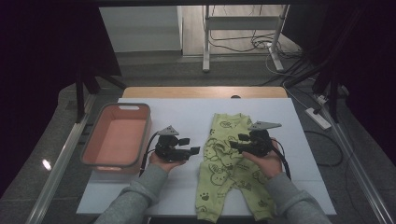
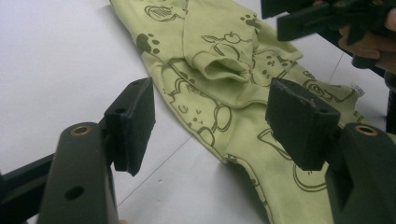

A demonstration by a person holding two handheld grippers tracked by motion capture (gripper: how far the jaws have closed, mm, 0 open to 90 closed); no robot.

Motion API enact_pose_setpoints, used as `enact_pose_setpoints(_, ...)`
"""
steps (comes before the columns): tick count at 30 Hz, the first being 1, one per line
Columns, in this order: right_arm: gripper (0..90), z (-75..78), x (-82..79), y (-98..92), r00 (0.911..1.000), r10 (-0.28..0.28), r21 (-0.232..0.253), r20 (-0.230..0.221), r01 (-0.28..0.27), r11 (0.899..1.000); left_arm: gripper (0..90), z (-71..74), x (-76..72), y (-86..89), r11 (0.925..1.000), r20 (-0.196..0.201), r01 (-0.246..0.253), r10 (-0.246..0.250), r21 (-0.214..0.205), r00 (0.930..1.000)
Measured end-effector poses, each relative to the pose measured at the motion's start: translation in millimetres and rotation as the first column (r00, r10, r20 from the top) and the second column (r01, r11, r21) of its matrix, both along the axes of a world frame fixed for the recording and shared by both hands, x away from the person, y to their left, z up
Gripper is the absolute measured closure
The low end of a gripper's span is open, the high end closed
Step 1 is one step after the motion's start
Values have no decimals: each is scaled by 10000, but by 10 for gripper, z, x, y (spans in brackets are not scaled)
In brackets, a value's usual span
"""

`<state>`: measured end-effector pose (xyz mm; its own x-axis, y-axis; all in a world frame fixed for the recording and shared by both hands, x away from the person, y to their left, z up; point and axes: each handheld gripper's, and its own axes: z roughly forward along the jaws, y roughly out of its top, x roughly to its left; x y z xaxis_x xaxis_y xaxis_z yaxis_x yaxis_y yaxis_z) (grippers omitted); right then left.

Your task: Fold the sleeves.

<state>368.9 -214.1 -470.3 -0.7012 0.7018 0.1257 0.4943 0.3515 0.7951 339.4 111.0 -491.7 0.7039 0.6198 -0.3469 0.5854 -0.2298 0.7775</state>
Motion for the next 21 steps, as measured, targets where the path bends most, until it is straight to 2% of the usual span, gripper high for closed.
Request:
enact_pose_setpoints(12, 459, 26, -355, -83, 9994, 212, 81, 283, -214, 9997, 333, -8, 10, -13, 10000, 7, 21, -21, 15, 10000)
enact_pose_setpoints(21, 458, 16, -454, -71, 9981, 401, 149, 463, -408, 9991, 333, -7, 12, -16, 10000, 30, 10, -10, 20, 10000)
